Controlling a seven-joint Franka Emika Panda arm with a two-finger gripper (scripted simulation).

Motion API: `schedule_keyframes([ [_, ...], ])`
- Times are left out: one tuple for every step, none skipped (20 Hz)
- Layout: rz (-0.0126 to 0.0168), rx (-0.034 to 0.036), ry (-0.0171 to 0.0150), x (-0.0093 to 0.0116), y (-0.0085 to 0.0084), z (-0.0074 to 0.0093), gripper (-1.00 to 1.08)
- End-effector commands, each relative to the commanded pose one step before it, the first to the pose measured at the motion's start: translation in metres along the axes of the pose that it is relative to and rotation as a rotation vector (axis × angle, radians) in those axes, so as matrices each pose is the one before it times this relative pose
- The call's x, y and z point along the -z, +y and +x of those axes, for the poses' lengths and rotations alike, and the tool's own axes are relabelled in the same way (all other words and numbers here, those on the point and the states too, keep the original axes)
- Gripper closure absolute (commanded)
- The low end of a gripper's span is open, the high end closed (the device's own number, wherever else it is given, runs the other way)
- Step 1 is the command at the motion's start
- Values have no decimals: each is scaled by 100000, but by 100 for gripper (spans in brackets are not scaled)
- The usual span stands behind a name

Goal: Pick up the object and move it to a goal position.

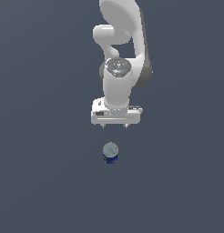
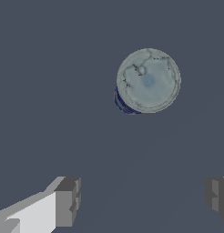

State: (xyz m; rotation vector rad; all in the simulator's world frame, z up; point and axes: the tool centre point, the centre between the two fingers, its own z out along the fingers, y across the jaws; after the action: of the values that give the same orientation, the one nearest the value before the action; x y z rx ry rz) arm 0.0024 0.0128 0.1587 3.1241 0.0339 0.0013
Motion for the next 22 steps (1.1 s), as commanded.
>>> schedule_keyframes([
  [0, 0, 0, 0, 1, 0, -92],
  [-5, 64, 26, 11, -4, 10, -92],
  [-14, 231, 92, 43, -39, 26, -92],
  [-21, 356, 143, 65, -50, 44, -92],
  [-30, 504, 201, 92, -74, 60, -92],
  [-39, 637, 254, 116, -91, 77, -92],
  [-44, 728, 290, 132, -104, 87, -92],
  [-37, 605, 239, 110, -85, 72, -92],
  [-28, 454, 178, 82, -62, 53, -92],
  [-19, 315, 122, 57, -47, 34, -92],
  [-10, 158, 60, 28, -21, 16, -92],
  [0, 0, 0, 0, 6, -1, -92],
  [8, -128, -51, -24, 15, -14, -92],
  [9, -149, -39, -21, 16, 0, -92],
  [9, -169, -5, -12, 13, 37, -92],
  [15, -284, -3, -20, 17, 69, -92],
  [22, -431, -11, -32, 26, 99, -92],
  [31, -589, -21, -46, 41, 127, -92],
  [38, -732, -30, -59, 47, 156, -92],
  [45, -882, -39, -73, 58, 185, -92],
  [52, -1024, -46, -85, 68, 214, -92],
  [57, -1151, -51, -97, 71, 242, -92],
])
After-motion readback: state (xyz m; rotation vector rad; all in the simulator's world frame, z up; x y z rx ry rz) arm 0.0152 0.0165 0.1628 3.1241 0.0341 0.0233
